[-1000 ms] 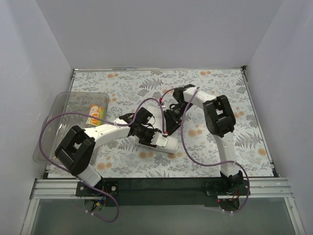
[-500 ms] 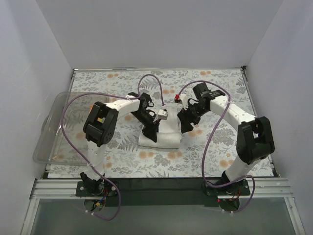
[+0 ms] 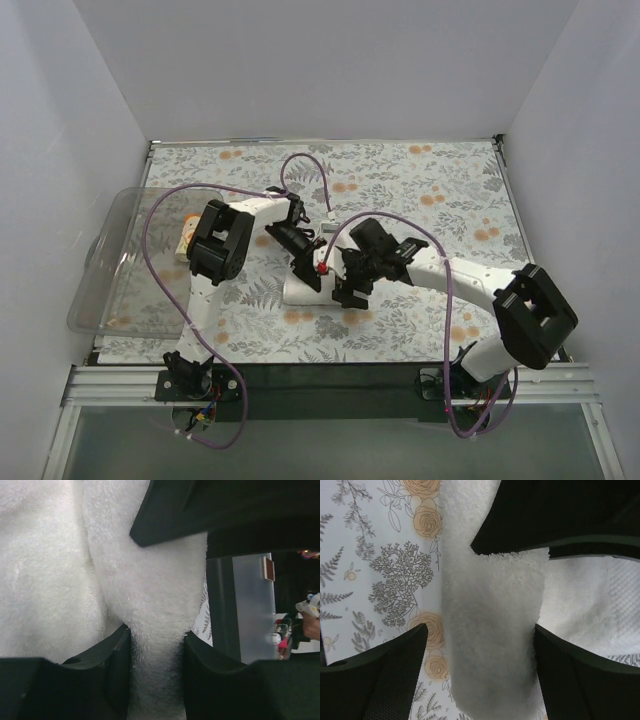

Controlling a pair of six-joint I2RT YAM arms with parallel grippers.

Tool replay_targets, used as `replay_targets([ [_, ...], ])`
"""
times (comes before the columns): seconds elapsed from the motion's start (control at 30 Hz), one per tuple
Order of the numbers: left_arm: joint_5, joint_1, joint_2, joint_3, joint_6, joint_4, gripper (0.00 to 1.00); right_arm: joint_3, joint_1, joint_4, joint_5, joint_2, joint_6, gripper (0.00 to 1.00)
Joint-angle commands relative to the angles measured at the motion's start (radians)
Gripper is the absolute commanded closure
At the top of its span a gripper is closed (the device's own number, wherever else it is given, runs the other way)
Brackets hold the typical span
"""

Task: Roll the towels
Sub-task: Roll the towel

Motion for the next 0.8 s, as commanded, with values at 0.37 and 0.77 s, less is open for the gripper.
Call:
replay_targets([
  [0.37, -0.278, 0.036, -0.035, -0.063, -0.091, 0.215, 0.48, -0.013, 0.063, 0.011, 0.002, 0.177, -0.109, 0.99],
  [0.77, -0.511, 0.153, -0.366, -0.132, -0.243, 0.466, 0.28, 0.15, 0.021, -0.382, -0.189, 0.311, -0.02, 0.99],
])
